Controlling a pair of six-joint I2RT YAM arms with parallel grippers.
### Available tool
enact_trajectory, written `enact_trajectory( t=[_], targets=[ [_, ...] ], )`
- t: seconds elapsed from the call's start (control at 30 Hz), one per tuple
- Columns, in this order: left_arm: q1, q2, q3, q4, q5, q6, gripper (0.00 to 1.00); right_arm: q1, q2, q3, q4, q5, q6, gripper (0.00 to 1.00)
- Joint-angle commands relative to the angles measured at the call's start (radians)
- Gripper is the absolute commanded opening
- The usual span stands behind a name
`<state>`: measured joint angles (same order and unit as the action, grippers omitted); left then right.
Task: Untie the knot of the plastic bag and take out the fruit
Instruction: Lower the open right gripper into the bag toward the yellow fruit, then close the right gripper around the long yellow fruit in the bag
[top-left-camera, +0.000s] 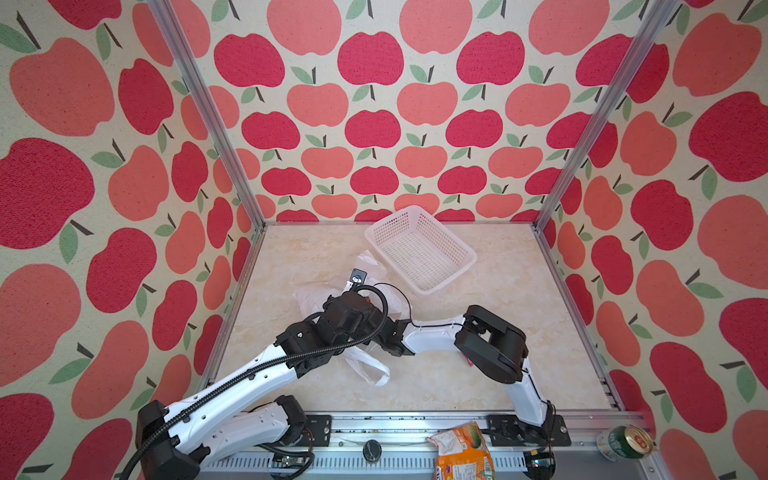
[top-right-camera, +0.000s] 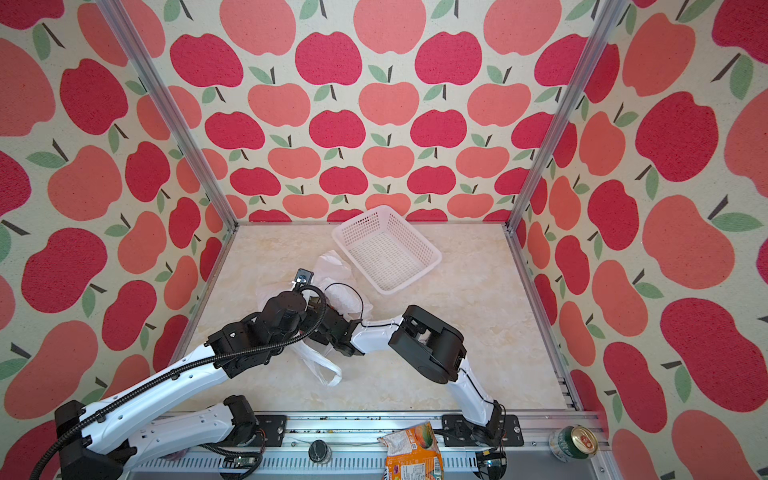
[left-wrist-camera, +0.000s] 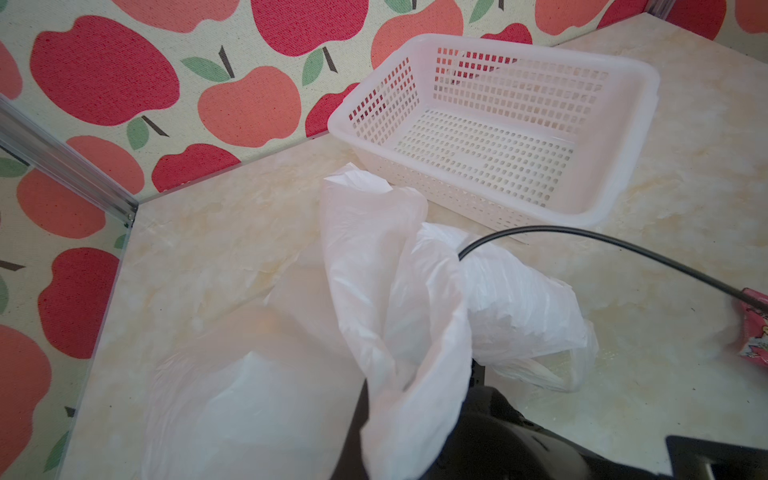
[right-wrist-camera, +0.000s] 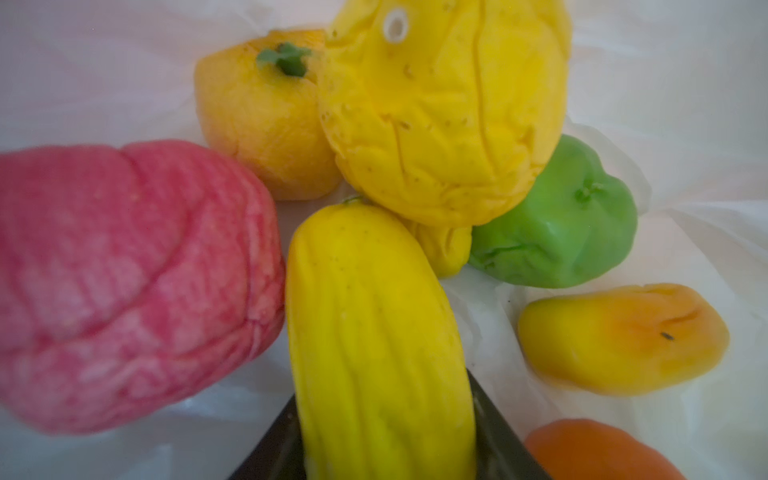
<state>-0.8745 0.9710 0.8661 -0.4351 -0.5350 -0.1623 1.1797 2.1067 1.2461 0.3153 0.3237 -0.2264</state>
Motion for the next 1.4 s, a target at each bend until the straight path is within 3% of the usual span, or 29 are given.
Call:
enact_trajectory(
  t=[0.0,0.33,0.57,0.83,1.0,1.13,1.37],
  targets=[
    [0.025,-0.023,-0.016,0.016,0.003,0.008,0.00,0.000,-0.106,-0.067,0.023,0.020,0.058,0.45],
    [0.075,-0.050,-0.039,0.018,0.036,-0.014,0.01,0.015,-0.328,-0.325,0.174,-0.014,0.154,0.29],
    [0.090,-0.045,-0.042,0.018,0.046,-0.019,0.00,0.017,-0.367,-0.379,0.210,-0.030,0.201,0.25],
    [0.095,-0.055,-0.041,0.010,0.030,-0.023,0.00,0.017,-0.292,-0.275,0.060,0.167,0.254,0.33],
    [0.097,-0.060,-0.041,0.008,0.035,-0.022,0.00,0.017,-0.194,-0.150,-0.115,0.285,0.306,0.29],
    [0.097,-0.046,-0.035,0.002,0.028,-0.022,0.00,0.087,-0.100,-0.058,-0.211,0.315,0.389,0.30],
    [0.106,-0.049,-0.039,-0.023,0.003,-0.028,0.01,0.129,-0.057,0.006,-0.262,0.277,0.456,0.51]
  ],
)
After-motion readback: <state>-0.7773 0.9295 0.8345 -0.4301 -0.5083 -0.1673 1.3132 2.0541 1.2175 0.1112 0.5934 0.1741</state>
